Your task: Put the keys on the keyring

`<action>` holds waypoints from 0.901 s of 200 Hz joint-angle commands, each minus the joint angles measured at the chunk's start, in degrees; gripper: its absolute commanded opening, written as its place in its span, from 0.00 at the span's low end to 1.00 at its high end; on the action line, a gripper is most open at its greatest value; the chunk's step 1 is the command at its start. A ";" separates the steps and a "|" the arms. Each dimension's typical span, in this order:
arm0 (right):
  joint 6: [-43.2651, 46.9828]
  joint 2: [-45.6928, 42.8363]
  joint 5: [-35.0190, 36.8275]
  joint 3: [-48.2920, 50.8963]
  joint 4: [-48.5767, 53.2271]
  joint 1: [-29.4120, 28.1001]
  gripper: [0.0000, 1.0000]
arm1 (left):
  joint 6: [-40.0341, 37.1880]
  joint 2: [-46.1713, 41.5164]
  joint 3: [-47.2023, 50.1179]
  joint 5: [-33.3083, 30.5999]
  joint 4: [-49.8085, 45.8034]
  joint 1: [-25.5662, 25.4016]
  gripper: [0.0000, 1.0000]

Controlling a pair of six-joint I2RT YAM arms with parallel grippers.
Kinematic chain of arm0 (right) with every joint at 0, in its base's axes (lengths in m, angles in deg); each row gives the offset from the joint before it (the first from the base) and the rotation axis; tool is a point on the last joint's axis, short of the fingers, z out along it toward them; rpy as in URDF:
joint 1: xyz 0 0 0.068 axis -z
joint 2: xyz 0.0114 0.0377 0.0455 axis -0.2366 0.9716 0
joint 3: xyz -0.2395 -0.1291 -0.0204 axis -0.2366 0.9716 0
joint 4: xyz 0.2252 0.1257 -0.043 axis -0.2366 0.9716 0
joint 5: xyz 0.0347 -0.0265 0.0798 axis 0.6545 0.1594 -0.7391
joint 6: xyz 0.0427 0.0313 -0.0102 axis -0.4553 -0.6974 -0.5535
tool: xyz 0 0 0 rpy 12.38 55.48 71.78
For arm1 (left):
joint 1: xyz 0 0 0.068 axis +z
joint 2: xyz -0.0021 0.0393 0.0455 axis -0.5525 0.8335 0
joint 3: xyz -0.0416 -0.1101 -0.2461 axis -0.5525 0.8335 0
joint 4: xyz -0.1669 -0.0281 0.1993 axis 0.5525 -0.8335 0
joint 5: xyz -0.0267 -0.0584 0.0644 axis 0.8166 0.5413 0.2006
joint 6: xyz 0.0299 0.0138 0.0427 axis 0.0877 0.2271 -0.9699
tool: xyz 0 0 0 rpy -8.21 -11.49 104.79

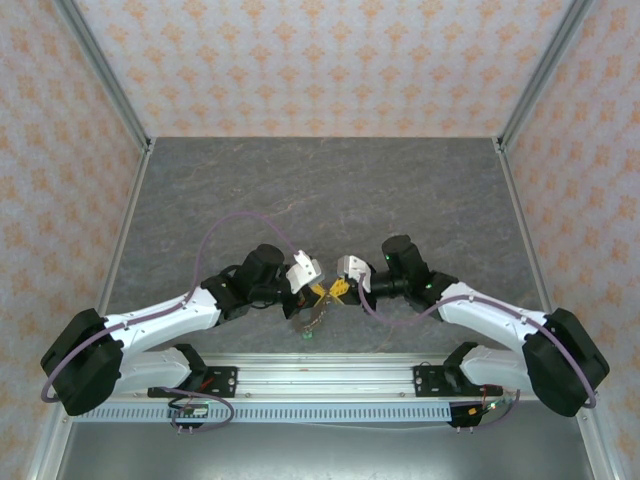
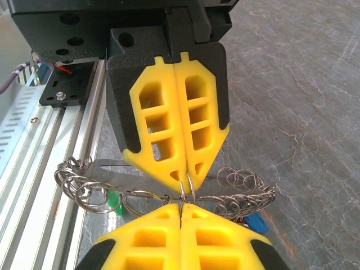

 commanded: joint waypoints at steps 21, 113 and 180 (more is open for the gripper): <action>-0.52 -2.64 -2.85 1.26 2.14 -1.16 0.00 | 1.51 0.56 -0.25 -3.60 5.36 -0.02 0.00; -0.20 -2.08 -1.17 0.27 5.49 -1.12 0.00 | -3.81 1.38 -2.57 0.99 0.08 -0.01 0.00; 2.30 -8.40 12.01 2.60 1.71 -1.12 0.00 | -3.66 0.65 -2.03 2.13 0.02 -0.01 0.00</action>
